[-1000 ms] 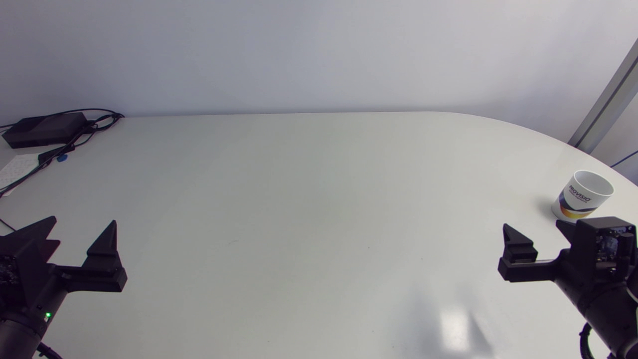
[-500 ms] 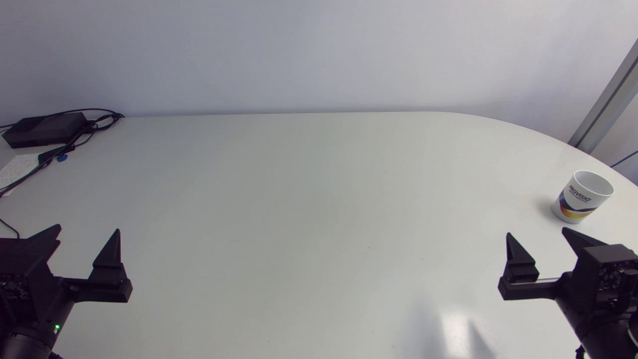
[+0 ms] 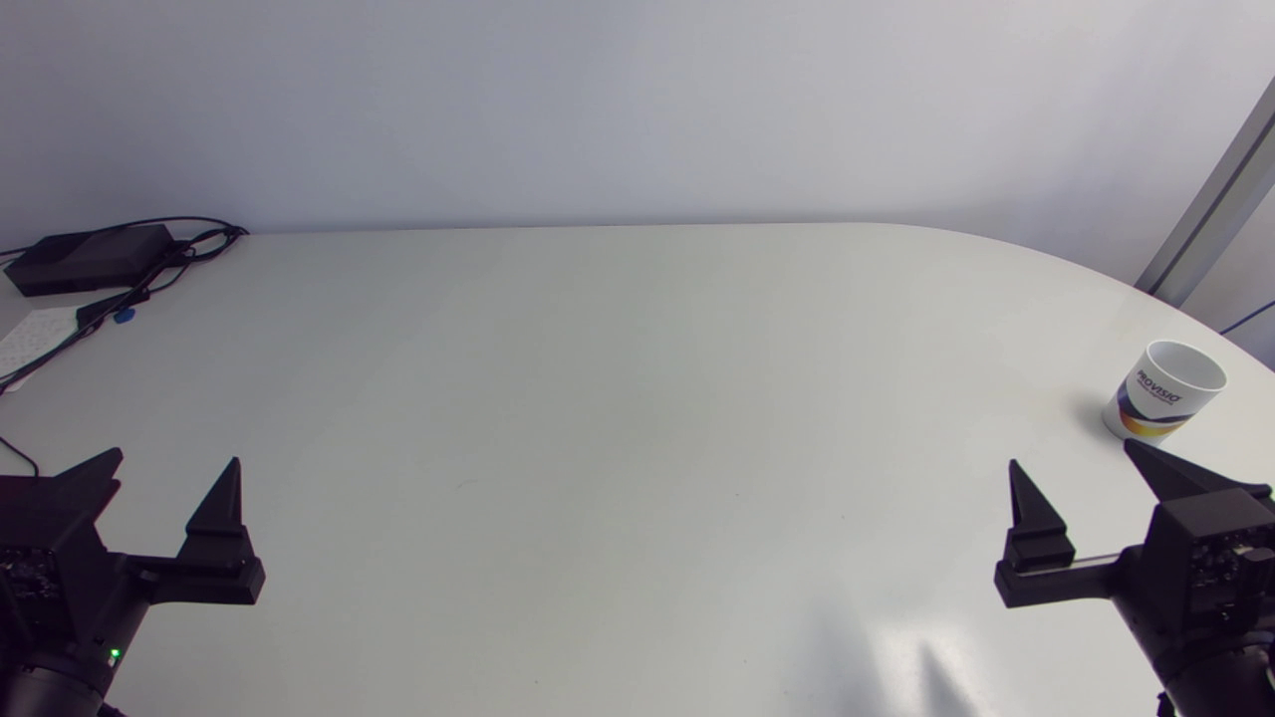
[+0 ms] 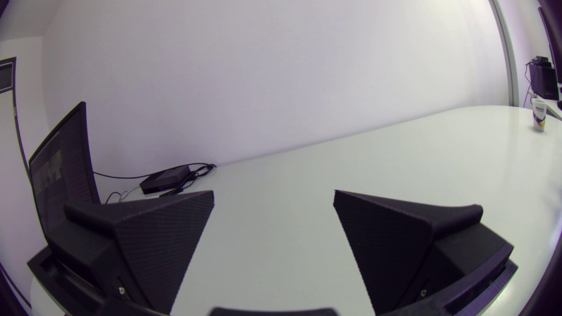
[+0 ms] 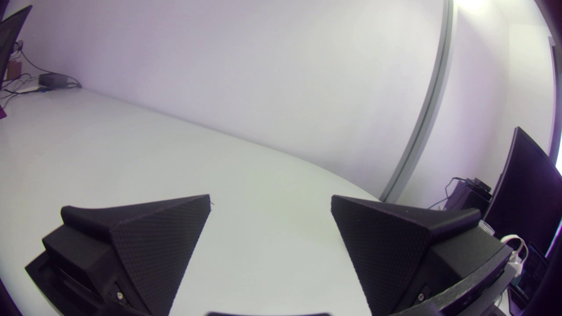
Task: Pick up the white golf ball from the table and place it into the cup.
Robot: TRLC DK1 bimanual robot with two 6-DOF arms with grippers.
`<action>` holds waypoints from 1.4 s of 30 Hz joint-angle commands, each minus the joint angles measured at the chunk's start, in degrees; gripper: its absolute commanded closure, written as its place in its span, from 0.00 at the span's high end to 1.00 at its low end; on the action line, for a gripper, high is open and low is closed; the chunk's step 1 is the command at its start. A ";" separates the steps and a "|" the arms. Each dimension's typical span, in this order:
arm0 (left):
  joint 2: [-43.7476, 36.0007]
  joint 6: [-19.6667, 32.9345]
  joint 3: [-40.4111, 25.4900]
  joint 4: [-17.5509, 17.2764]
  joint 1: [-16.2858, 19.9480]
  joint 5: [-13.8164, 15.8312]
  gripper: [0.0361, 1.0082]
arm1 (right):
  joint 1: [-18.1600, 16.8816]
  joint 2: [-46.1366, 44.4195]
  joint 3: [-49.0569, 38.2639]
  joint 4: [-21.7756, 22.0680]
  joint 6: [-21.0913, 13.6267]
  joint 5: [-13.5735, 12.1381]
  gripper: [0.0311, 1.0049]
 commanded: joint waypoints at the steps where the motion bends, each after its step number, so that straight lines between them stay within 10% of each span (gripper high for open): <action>1: -1.11 1.19 -1.42 -0.01 -0.52 0.26 0.96 | 0.72 -0.53 -0.98 -3.18 -3.56 -3.18 0.96; 17: -1.11 -0.12 -1.33 -0.19 -0.52 0.44 0.98 | -3.06 -5.28 -0.81 -3.89 -5.49 -4.32 0.96; 30: -1.11 0.49 -2.03 3.94 -0.88 0.70 0.98 | 0.46 -5.19 -1.69 -1.42 -5.32 -4.58 0.96; 42: -0.84 0.93 -4.32 9.13 -0.88 10.81 0.98 | 1.95 -5.37 -1.77 -1.07 -4.17 -4.76 0.96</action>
